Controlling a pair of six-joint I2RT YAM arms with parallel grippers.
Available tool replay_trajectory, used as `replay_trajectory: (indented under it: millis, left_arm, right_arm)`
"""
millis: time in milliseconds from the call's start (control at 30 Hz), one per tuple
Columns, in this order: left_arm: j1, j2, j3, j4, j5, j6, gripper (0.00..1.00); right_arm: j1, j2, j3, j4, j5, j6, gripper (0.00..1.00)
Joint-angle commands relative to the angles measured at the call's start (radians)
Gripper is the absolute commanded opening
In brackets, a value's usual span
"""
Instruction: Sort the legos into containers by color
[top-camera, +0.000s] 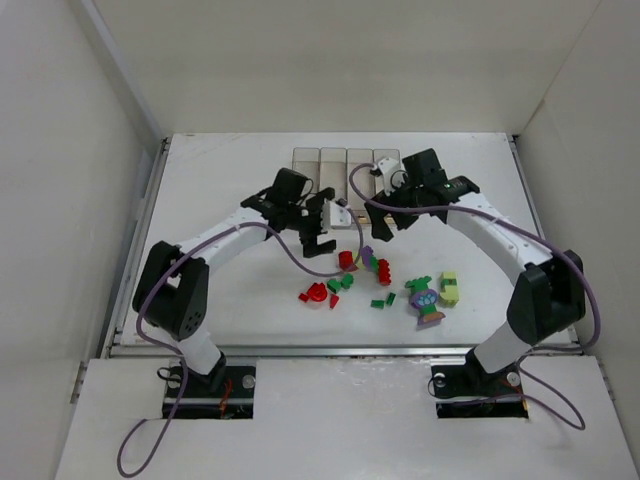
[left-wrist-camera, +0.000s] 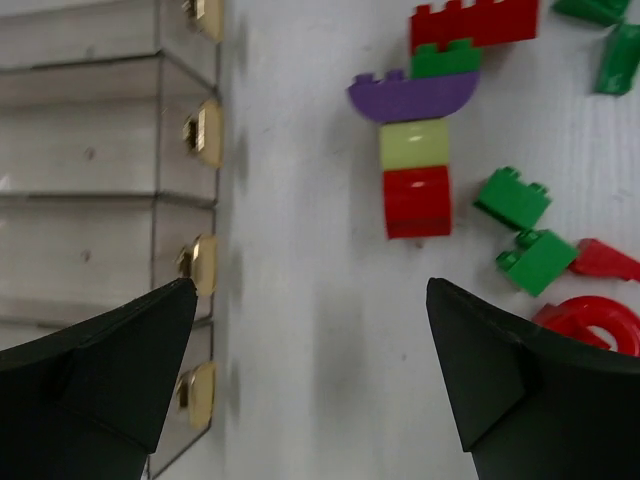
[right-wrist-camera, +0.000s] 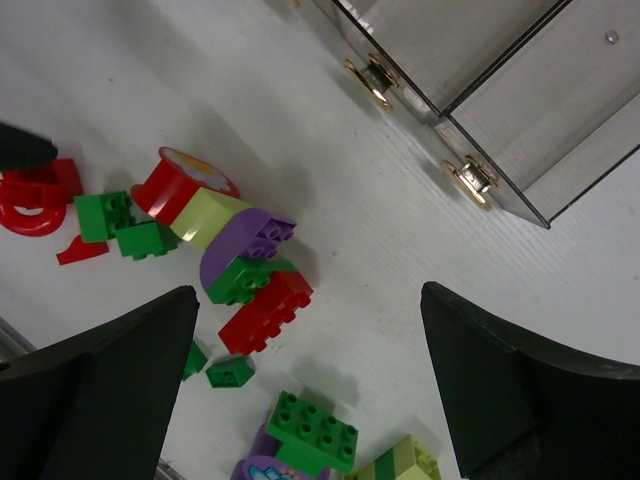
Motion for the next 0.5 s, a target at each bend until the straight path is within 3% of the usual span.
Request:
replay_trajectory:
  millis: [0, 267, 367, 467]
  left_arm:
    - [-0.055, 0.012, 0.046, -0.03, 0.133, 0.109, 1.0]
    - [-0.115, 0.097, 0.056, -0.005, 0.109, 0.085, 0.98]
    - [-0.138, 0.107, 0.031, 0.064, 0.072, -0.009, 0.9]
    - [-0.16, 0.129, 0.022, 0.064, 0.054, -0.009, 0.81]
  right_arm:
    - [-0.013, 0.018, 0.008, 0.097, -0.063, -0.054, 0.98]
    - [-0.025, -0.047, -0.09, 0.212, -0.03, 0.031, 0.98]
    - [-0.051, -0.089, -0.12, 0.248, -0.03, 0.064, 0.98]
    - [-0.062, -0.101, -0.133, 0.26, -0.03, 0.076, 0.99]
